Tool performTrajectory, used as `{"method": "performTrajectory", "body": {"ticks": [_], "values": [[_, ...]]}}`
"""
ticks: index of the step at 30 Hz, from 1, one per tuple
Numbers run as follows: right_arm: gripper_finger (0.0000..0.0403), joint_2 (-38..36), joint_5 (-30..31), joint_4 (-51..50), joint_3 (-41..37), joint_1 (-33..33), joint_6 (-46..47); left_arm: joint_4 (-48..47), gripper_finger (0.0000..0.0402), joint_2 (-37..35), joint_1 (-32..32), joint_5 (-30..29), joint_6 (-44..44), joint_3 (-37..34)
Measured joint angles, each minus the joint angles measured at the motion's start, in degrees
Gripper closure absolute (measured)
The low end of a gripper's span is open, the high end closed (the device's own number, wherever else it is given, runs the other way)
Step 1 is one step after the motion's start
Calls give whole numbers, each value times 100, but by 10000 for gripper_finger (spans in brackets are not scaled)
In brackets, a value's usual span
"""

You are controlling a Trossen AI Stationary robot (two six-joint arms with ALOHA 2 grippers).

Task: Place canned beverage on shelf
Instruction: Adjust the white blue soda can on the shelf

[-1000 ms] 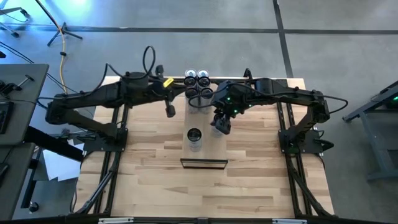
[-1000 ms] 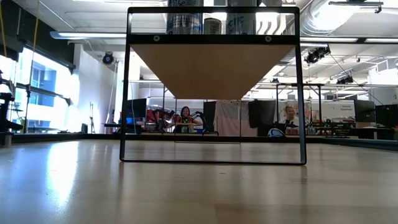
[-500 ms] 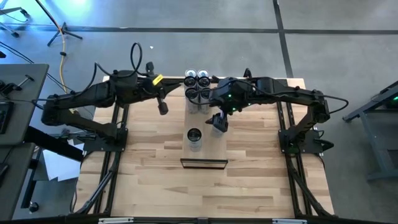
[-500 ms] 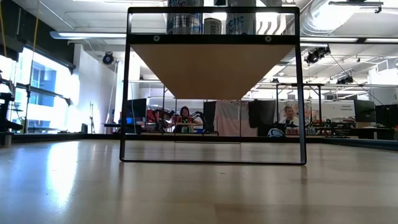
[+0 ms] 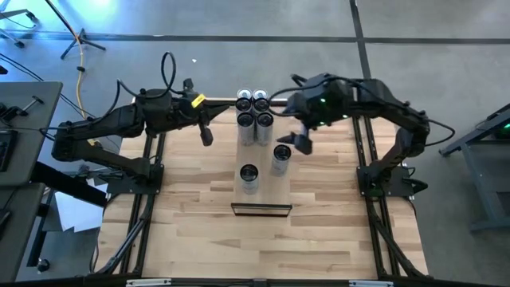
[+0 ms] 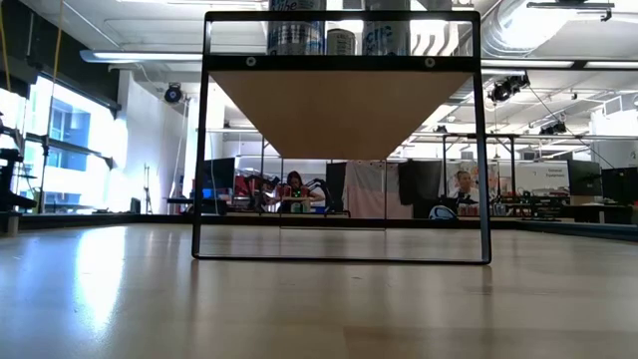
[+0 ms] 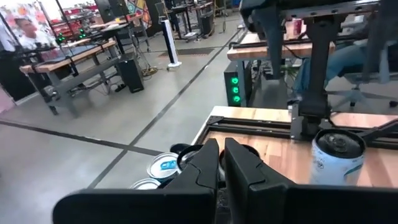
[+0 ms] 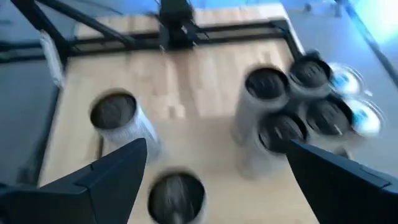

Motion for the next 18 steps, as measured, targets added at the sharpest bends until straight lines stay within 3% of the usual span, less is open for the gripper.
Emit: {"method": "performTrajectory", "body": {"ticks": [3,7,12,18], "values": [[29,-320,486,-275,-205,206,23,36,401,2,-54,204,-44,0],[29,-1169,927,-47,-1259,556,340,291,401,2,-123,336,-88,0],[29,-2807,1546,1194,-3628,1110,1562,923,401,-96,-125,374,-412,-550],[29,-4304,1817,3123,-6338,1733,3319,2873,401,-490,-128,486,-897,-1765]]}}
